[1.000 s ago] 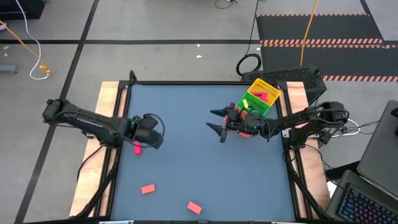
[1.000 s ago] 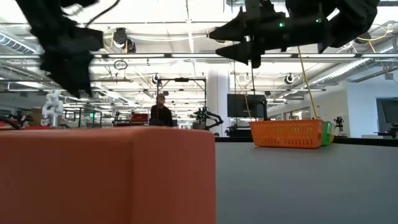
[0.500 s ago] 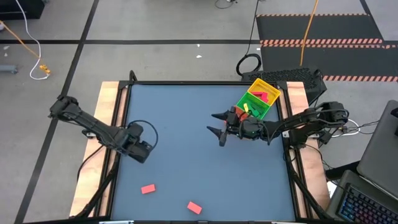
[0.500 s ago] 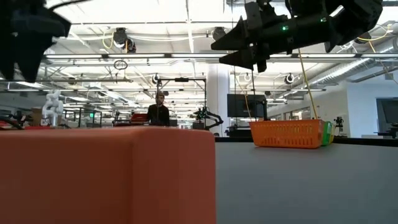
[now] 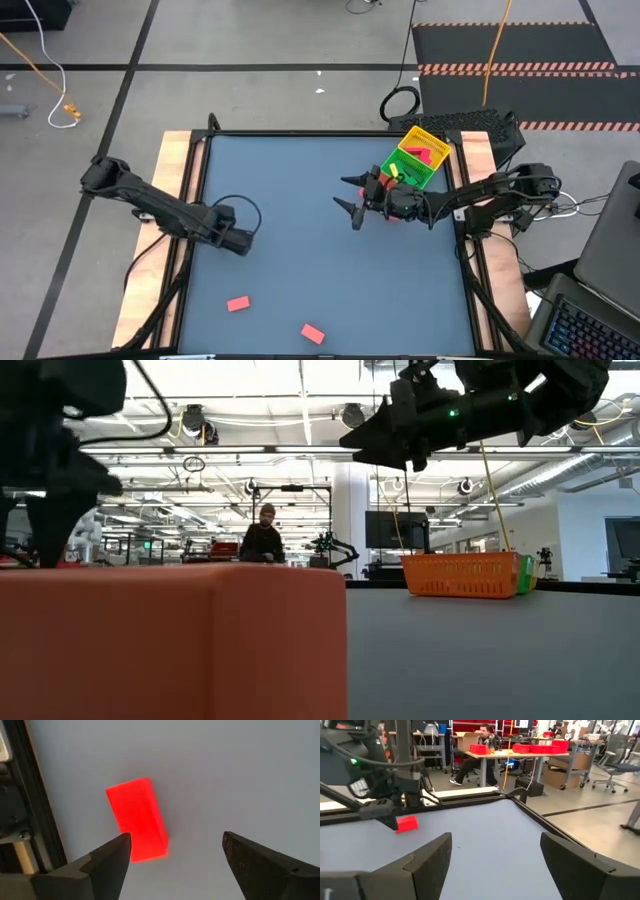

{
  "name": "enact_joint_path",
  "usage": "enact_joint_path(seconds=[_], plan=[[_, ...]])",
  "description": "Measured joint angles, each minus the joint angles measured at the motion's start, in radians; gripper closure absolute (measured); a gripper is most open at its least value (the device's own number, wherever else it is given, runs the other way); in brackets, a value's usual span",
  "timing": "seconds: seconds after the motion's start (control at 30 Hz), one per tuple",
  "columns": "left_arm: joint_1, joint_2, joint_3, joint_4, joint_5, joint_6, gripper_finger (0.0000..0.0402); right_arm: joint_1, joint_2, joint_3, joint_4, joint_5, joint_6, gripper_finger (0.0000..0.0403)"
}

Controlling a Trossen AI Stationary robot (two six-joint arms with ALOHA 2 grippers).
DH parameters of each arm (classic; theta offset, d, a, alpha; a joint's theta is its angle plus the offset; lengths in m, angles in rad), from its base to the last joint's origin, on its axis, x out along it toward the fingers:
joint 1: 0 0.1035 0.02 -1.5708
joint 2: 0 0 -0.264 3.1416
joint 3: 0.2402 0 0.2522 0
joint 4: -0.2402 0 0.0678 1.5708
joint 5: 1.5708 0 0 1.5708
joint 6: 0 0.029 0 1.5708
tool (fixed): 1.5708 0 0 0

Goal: Sort & place blocks by color
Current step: Put the red block into the yellow bin

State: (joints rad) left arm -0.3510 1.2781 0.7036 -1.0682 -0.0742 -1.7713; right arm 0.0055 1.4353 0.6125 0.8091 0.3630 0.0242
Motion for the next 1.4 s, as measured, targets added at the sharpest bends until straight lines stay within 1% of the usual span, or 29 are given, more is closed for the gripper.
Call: enact_joint_path(seconds=[0.23,0.37,0.5,0.67,0.8,0.9,1.03,1.13,1.23,1.33,1.4], plan=[[0.002,-0.001,-0.096,0.028,0.014,-0.091,0.0087,0.000,0.000,0.000,0.001,-0.002,-0.021,0.0103],[0.003,-0.001,-0.152,0.151,0.013,-0.084,0.0087,0.000,0.000,0.000,0.001,-0.002,-0.029,0.0103],[0.002,-0.005,-0.182,0.175,0.003,-0.066,0.0090,0.000,0.000,0.000,0.000,-0.002,-0.029,0.0103],[0.002,-0.006,-0.184,0.168,-0.004,-0.042,0.0116,0.000,0.000,0.000,-0.002,-0.002,-0.012,0.0103],[0.002,-0.006,-0.174,0.165,-0.008,-0.004,0.0152,0.000,0.000,0.000,-0.027,-0.002,-0.010,0.0103],[0.005,-0.002,-0.157,0.154,-0.035,0.054,0.0193,0.000,0.000,0.000,-0.045,-0.002,-0.010,0.0103],[0.024,-0.003,-0.133,0.205,-0.056,0.131,0.0269,0.000,0.000,0.000,-0.044,-0.001,-0.011,0.0103],[0.044,-0.003,-0.111,0.204,-0.099,0.191,0.0273,0.000,0.000,0.000,-0.044,-0.001,-0.021,0.0103],[0.072,-0.003,-0.062,0.285,-0.177,0.297,0.0273,0.000,0.000,0.000,-0.043,-0.002,-0.041,0.0103],[0.112,-0.003,-0.002,0.412,-0.264,0.495,0.0273,0.000,0.000,0.000,-0.042,-0.026,-0.064,0.0103],[0.141,-0.003,0.037,0.569,-0.301,0.652,0.0273,-0.001,0.000,0.000,-0.027,-0.080,-0.089,0.0103]])
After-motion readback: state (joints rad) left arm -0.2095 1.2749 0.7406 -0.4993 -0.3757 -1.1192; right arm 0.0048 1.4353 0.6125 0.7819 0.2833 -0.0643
